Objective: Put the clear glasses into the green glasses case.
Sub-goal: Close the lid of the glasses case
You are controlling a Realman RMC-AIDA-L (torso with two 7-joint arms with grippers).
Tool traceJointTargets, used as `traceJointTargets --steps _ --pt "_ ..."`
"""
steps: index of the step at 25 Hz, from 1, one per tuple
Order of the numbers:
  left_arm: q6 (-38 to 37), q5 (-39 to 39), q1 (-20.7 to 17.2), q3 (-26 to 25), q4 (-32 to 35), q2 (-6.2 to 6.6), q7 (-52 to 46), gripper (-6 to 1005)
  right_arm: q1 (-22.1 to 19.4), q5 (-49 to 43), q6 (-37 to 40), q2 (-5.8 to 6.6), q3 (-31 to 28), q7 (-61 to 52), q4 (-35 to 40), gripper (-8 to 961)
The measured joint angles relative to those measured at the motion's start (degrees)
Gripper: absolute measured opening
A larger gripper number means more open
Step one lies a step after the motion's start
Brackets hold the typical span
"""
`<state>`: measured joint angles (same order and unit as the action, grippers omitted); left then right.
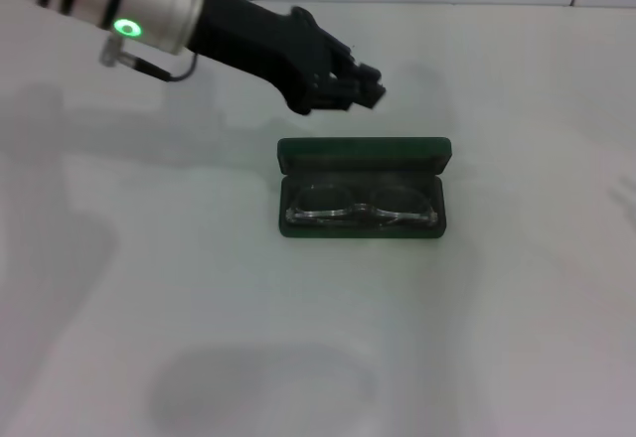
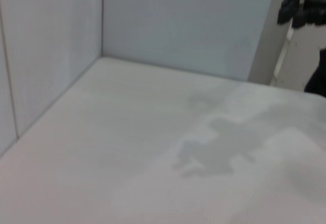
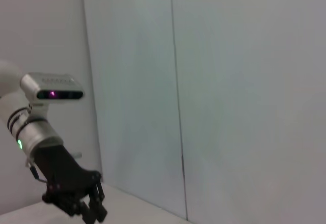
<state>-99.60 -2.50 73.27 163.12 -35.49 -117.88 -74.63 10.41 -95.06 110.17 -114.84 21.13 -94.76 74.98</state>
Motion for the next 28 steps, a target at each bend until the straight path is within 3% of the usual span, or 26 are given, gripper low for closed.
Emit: traceJointTargets --steps 8,28 --pt "9.5 -3.77 1.29 0.0 5.27 -1.35 0.09 173 0.43 -1.28 -0.12 0.23 -0.21 2.18 -3.67 170" --pt "20.47 -5.46 -0.2 -0.07 11.26 -1.28 -0.66 181 1.71 -2.83 -0.32 0.52 0.21 4.5 -7.33 170"
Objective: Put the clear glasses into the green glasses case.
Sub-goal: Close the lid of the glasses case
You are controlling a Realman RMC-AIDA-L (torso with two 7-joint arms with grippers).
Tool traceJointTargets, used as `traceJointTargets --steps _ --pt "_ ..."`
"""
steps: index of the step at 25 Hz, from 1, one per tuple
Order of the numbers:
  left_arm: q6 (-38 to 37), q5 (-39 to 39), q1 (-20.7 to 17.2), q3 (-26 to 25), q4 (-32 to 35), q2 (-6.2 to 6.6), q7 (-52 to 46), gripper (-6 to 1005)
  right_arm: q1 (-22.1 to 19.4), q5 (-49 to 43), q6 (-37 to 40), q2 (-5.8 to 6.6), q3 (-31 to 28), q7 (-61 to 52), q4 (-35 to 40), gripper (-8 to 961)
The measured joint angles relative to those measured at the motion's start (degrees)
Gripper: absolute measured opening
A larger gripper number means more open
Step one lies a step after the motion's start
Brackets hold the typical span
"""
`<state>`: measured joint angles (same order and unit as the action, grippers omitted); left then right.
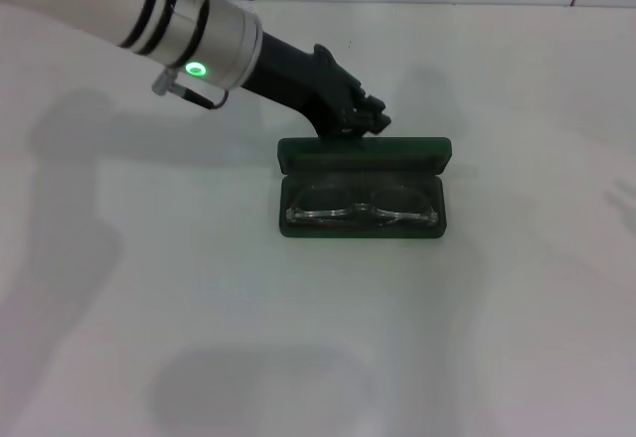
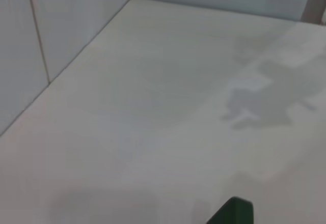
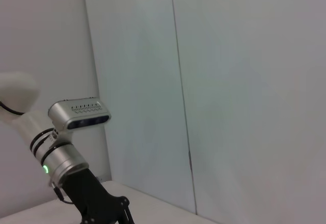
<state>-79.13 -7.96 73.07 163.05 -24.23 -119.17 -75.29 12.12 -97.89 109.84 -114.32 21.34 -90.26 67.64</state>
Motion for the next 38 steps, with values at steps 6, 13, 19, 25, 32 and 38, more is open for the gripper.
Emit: traceJointTargets --steps 6,13,19,25,32,38 --pt "2.07 -1.02 -0.83 -0.02 1.6 -0.02 -0.09 183 0.31 -0.11 0.08 -0.01 0.07 0.28 -0.42 169" --pt "2.89 -1.2 -1.26 -0.02 2.34 -0.04 -0.12 186 0.37 -0.13 0.32 0.06 0.11 0.52 -0.94 169" --pt "3.0 -1.26 -1.43 -0.02 2.35 -0.05 -0.26 188 0.36 -0.13 0.44 0.07 -0.03 0.73 -1.42 169" --pt "2.77 -2.53 -1.56 -0.02 3.37 0.01 -0.97 190 0.41 -0.13 0.21 0.07 0.07 0.91 -1.47 170" --pt "1.8 -3.97 -2.05 -0.02 4.34 0.04 -1.64 193 0.48 -0.11 0.14 0.07 0.11 1.31 -1.48 170" --pt "1.33 -5.4 -3.03 -0.01 5.47 -0.18 -2.17 195 0.53 -0.11 0.23 0.05 0.11 1.38 -1.56 170"
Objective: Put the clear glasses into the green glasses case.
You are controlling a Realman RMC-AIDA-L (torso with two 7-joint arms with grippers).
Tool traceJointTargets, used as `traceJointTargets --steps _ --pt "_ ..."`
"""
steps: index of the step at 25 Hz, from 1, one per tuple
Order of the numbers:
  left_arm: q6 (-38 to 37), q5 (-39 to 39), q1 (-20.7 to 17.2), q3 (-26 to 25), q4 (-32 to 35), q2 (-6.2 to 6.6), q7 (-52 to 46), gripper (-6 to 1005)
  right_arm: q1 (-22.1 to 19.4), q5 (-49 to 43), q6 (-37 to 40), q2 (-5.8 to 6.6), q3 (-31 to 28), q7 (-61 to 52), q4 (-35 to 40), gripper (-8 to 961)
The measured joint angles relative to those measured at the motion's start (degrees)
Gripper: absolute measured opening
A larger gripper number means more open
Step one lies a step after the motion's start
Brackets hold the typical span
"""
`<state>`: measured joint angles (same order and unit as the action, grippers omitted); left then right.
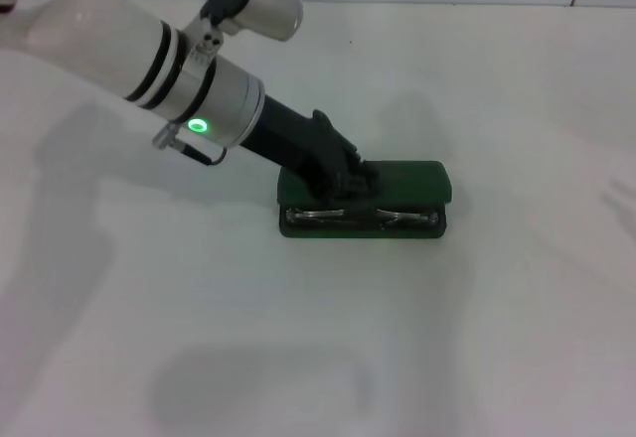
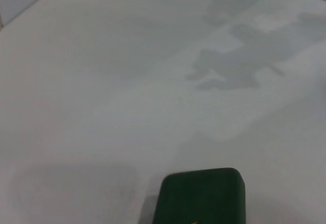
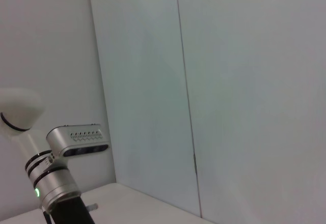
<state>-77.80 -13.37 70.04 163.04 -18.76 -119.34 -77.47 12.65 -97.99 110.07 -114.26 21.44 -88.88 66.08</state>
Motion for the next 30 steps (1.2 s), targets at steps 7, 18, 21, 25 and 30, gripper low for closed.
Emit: traceJointTargets --steps 7,18,21,25,30 --pt "-0.79 -0.22 -1.32 -0.01 1.36 -0.01 0.12 197 0.1 0.0 0.17 0.01 0.0 0.11 -0.7 170" --pt "-18.22 12.61 -2.07 -0.1 -2.06 2.59 2.22 202 0.65 -2.93 2.13 0.23 0.08 0.61 -3.13 169" --pt "-27.3 21.24 -5.64 -0.11 -3.86 5.9 2.62 203 2.62 -5.38 3.56 0.17 1.12 2.73 -6.44 170" --pt "-34.03 29.23 -11.78 -0.09 -3.94 9.36 3.99 204 4.66 -5.92 3.75 -0.42 5.58 5.5 -10.12 175" --pt "-37.45 32.02 -18.84 0.0 -4.18 9.95 8.27 206 8.07 -6.26 3.06 -1.02 12.88 6.35 -13.37 248"
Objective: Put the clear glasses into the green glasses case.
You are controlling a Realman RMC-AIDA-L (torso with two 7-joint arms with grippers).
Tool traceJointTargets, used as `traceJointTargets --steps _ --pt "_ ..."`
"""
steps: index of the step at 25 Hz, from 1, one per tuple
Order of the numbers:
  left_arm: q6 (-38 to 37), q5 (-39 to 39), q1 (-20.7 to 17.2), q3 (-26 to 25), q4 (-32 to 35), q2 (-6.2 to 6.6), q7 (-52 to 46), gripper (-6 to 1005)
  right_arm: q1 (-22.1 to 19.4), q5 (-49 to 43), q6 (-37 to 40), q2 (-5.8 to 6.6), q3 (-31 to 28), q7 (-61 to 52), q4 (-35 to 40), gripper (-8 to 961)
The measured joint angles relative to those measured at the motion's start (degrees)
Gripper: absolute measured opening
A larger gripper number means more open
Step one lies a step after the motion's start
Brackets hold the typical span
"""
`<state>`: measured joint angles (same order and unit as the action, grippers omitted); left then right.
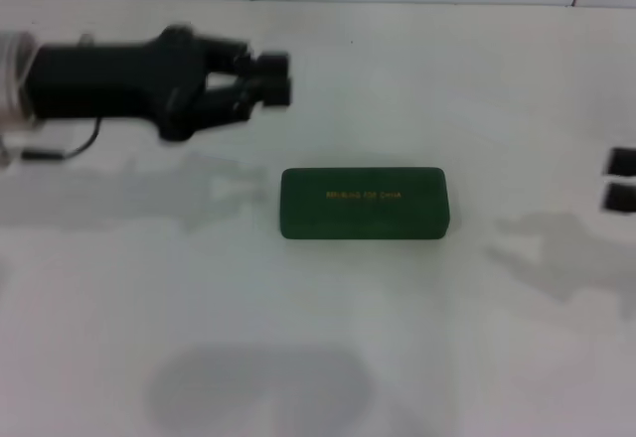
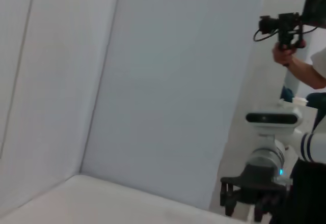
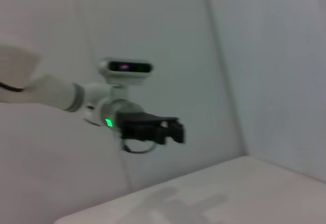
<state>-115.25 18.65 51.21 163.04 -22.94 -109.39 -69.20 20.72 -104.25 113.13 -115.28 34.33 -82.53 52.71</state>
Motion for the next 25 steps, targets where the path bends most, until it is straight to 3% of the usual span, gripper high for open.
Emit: traceJointTargets --steps 6,16,25 --pt "-1.13 -3.65 -5.76 0.01 1.97 -1.53 7.64 283 4.67 0.33 -0.79 -0.4 6.38 5.23 -6.81 389" --pt "-1.21 -6.81 -10.8 -0.01 4.18 -2.19 12.51 608 9.09 2.91 -7.62 -0.74 16.83 14.07 -13.87 648" --pt "-0.95 -7.48 -10.01 -0.01 3.18 -2.74 13.6 608 8.95 11.3 -15.23 -0.91 29.79 15.77 -14.6 688"
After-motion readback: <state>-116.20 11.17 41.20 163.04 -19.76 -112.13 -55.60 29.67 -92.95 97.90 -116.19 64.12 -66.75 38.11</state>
